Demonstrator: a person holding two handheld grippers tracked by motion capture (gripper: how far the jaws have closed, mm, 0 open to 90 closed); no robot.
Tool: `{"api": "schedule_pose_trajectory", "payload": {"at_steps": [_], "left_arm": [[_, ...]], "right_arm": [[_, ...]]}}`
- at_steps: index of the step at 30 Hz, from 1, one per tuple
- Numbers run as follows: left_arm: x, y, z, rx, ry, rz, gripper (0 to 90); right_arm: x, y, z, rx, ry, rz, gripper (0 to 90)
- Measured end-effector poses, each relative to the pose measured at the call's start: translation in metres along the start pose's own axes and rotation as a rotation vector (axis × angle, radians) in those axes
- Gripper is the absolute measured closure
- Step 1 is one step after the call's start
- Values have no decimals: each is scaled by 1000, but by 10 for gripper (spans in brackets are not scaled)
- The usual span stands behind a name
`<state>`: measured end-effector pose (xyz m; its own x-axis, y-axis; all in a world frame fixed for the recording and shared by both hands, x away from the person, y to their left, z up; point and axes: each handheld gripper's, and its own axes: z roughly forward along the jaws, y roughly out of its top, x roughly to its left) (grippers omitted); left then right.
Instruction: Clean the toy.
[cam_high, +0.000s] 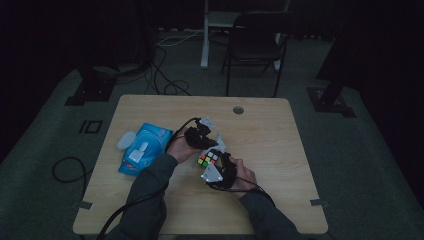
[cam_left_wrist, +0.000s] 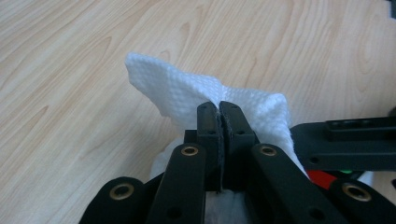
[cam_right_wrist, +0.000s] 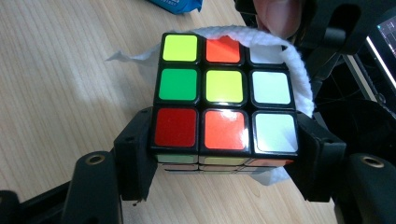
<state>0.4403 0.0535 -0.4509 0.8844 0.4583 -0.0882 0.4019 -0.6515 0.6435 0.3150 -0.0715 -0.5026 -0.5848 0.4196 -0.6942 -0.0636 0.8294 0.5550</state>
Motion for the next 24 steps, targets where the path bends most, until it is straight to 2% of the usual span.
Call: {"api": "schedule_pose_trajectory", "payload": {"at_steps": [2,8,11,14,24], "left_arm": [[-1,1,2,3,4,0,886],[-8,4,3,-4,-49,36,885],[-9,5,2,-15,-60,37,884],[-9,5,1,-14,-48,41,885],[1,0,-3,0,3,10,885]], "right_arm": [[0,0,0,2,1,-1,342],[0,0,0,2,6,-6,343],[0,-1,0,1,2,-9,343],[-1,-1,0,0,-1,-6,343],[-1,-1,-1,-6,-3,-6,343]]}}
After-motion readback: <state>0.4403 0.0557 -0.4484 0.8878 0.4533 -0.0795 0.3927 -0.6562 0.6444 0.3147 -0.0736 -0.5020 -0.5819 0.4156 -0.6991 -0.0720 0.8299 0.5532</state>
